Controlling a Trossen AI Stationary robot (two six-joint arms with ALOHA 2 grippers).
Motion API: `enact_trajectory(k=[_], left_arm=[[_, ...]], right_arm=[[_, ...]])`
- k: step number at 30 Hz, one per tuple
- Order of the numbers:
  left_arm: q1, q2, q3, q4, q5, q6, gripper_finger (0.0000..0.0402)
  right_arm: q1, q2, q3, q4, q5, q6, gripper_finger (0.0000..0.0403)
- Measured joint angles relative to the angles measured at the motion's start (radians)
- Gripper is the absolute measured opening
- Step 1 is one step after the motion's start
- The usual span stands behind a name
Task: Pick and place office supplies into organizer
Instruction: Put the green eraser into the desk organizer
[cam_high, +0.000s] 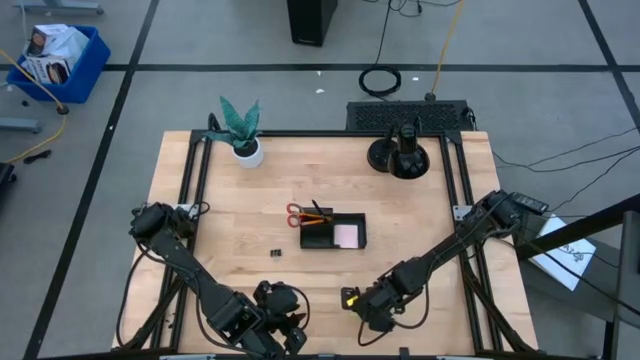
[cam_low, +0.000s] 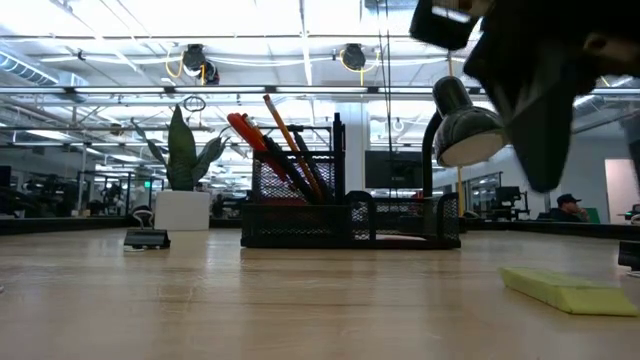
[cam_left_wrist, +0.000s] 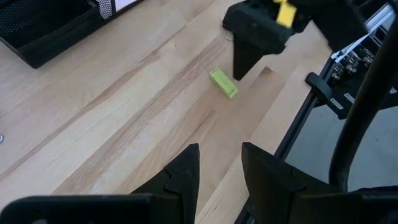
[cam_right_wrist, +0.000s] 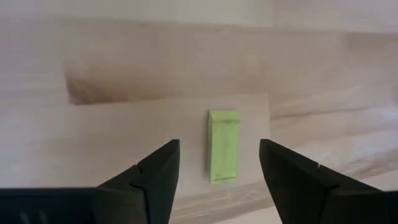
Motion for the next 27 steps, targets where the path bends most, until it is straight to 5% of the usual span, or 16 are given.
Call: enact_trajectory(k=[6, 27], left_arm=[[0.000, 0.000, 0.000, 0.000, 0.000, 0.000, 0.0124], [0.006, 0.000, 0.000, -0.001, 0.000, 0.004, 0.0124]], right_arm=[[-0.001, 0.044, 0.000, -0.002, 0.080, -0.051, 0.0217], [-0.064, 0.047, 0.006, 0.023, -0.083, 0.045, 0.0217]])
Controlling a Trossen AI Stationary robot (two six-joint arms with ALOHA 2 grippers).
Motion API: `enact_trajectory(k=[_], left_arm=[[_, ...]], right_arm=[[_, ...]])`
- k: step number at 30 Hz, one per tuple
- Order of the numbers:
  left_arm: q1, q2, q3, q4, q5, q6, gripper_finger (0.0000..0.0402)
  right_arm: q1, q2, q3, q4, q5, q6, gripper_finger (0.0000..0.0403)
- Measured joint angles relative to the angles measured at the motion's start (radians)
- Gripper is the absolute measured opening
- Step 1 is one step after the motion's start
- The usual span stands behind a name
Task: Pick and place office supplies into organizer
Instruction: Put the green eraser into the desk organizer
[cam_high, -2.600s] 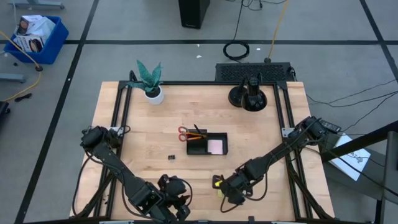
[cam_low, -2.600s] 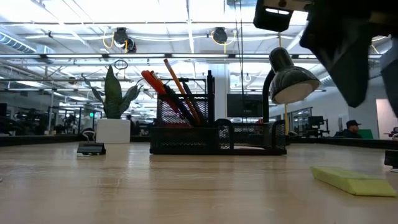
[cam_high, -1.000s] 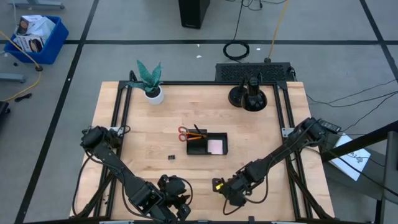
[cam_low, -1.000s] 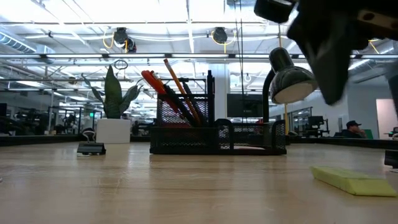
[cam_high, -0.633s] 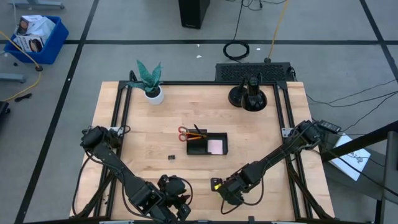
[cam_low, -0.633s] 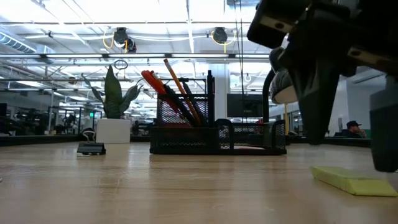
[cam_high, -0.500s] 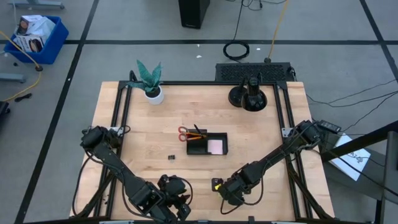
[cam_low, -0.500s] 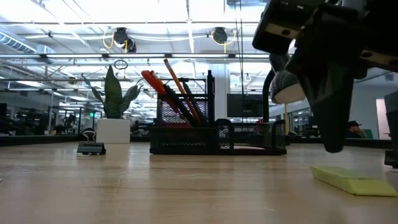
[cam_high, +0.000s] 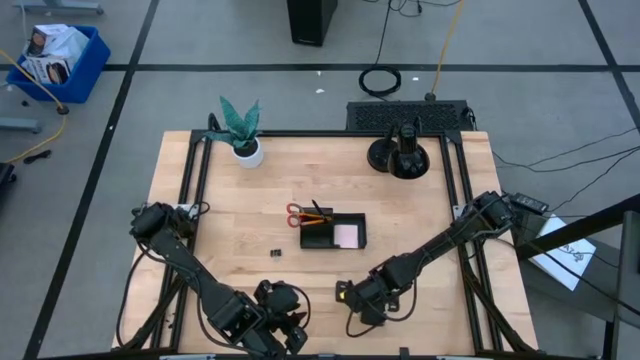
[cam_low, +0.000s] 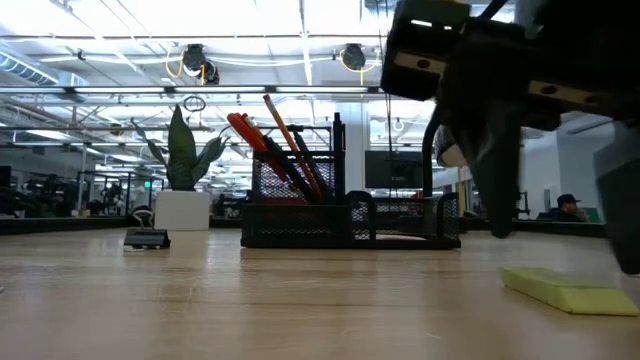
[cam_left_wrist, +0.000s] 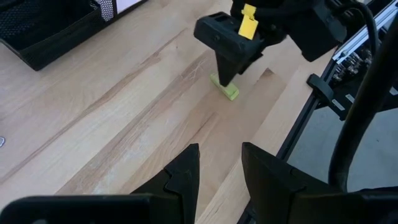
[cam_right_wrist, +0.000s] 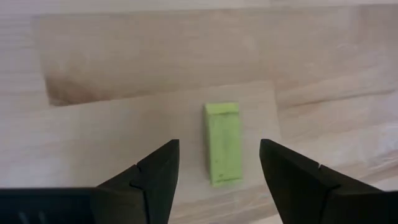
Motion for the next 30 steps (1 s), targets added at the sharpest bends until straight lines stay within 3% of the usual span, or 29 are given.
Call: enact_trajectory(k=[15, 19, 30], left_arm=[[0.001, 0.000, 0.000, 0.001, 0.000, -0.001, 0.0124], [0.001, 0.000, 0.000, 0.000, 0.000, 0.000, 0.0124], [0.000, 0.000, 0.000, 0.000, 0.001, 0.011, 0.0124]], right_arm=[[-0.005, 0.111, 0.130, -0.091, -0.053, 0.021, 0.0215], [-0.026, 0.113, 0.131, -0.093, -0.105, 0.068, 0.0208], [-0.039, 0.109, 0.096, -0.096, -0.111, 0.078, 0.0187]])
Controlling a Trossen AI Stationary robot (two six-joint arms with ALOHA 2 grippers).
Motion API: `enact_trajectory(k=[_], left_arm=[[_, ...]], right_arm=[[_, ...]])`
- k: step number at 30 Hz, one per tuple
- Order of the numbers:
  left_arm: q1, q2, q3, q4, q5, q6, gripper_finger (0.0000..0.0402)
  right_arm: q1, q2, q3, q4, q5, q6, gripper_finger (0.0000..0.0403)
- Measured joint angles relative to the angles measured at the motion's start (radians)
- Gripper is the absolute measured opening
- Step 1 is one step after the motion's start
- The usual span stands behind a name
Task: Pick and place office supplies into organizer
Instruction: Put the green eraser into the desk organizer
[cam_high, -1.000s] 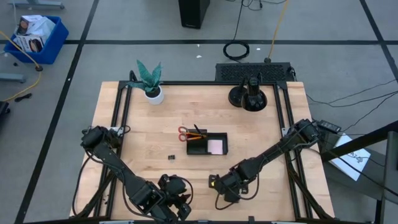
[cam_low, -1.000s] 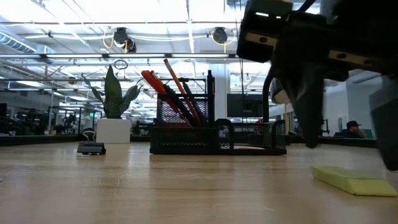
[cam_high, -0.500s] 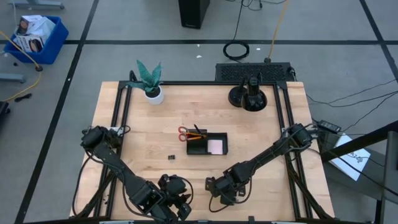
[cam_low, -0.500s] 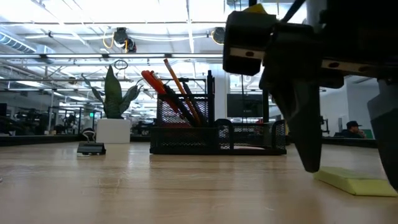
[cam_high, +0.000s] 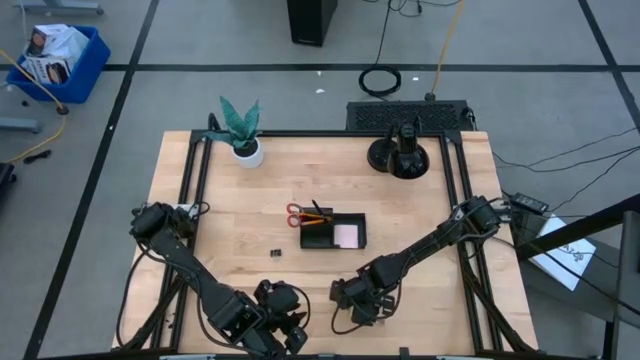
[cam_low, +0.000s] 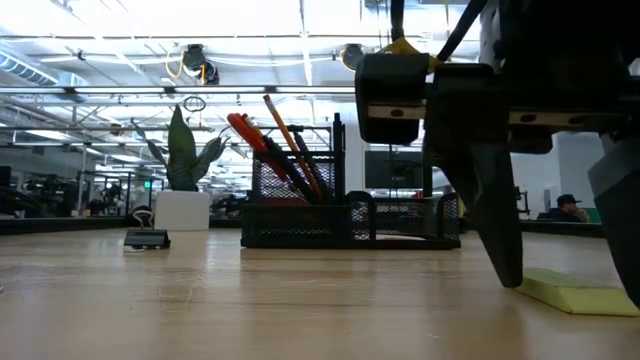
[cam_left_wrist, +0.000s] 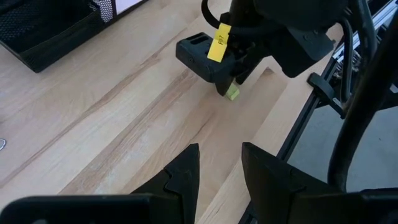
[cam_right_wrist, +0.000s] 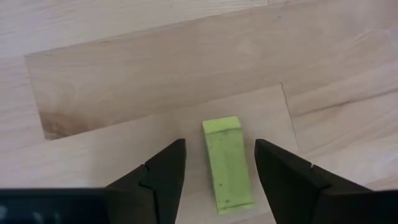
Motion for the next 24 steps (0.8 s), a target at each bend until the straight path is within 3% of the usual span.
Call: enact_trajectory(k=[24], left_arm=[[0.000, 0.000, 0.000, 0.000, 0.001, 0.000, 0.0124]], right_arm=[[-0.023, 0.001, -0.008, -0.023, 0.018, 0.049, 0.0118]])
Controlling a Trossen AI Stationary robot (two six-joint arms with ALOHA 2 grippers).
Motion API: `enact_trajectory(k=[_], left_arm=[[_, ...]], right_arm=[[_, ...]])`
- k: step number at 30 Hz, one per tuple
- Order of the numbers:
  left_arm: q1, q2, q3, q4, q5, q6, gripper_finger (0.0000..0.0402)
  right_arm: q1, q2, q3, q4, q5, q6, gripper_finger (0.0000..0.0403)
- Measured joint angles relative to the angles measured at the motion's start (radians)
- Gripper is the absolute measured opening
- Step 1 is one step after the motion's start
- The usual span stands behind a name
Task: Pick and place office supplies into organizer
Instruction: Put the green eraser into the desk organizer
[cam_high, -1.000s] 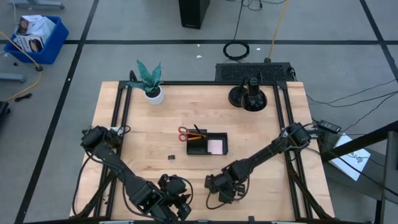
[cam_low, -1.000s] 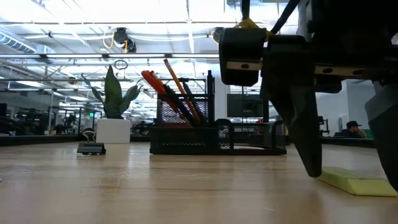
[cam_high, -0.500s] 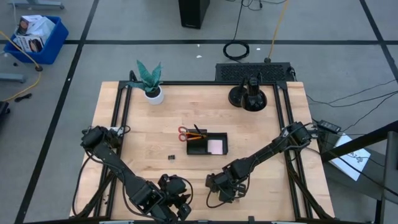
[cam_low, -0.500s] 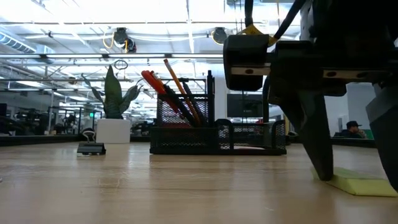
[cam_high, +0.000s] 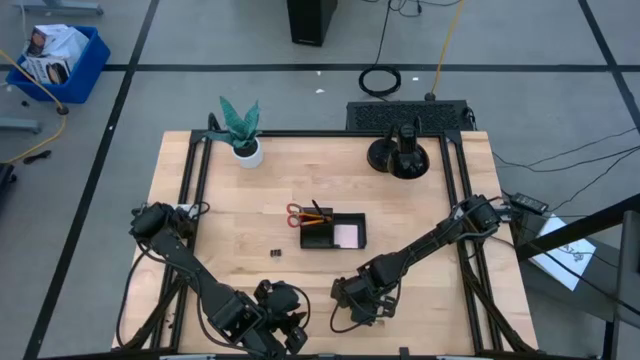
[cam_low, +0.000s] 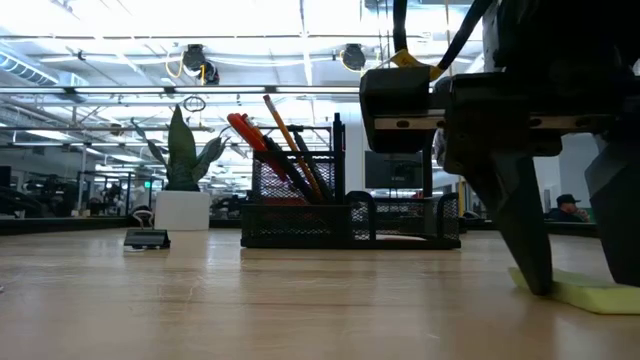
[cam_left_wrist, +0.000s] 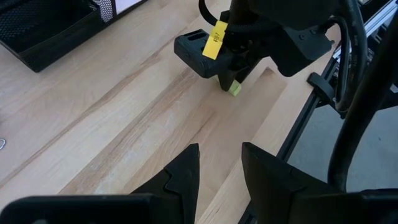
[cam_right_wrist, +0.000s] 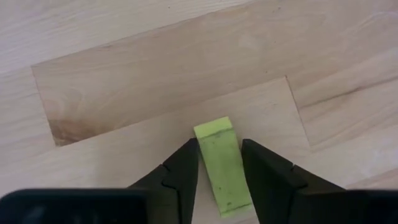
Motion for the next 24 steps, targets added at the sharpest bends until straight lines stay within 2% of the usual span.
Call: enact_trajectory(k=[12, 24], left_arm=[[0.000, 0.000, 0.000, 0.000, 0.001, 0.000, 0.0124], [0.000, 0.000, 0.000, 0.000, 0.001, 0.000, 0.0124]], right_arm=[[0.000, 0.000, 0.000, 0.002, 0.016, 0.001, 0.0059], [0.000, -0.001, 0.000, 0.000, 0.039, 0.056, 0.0053]])
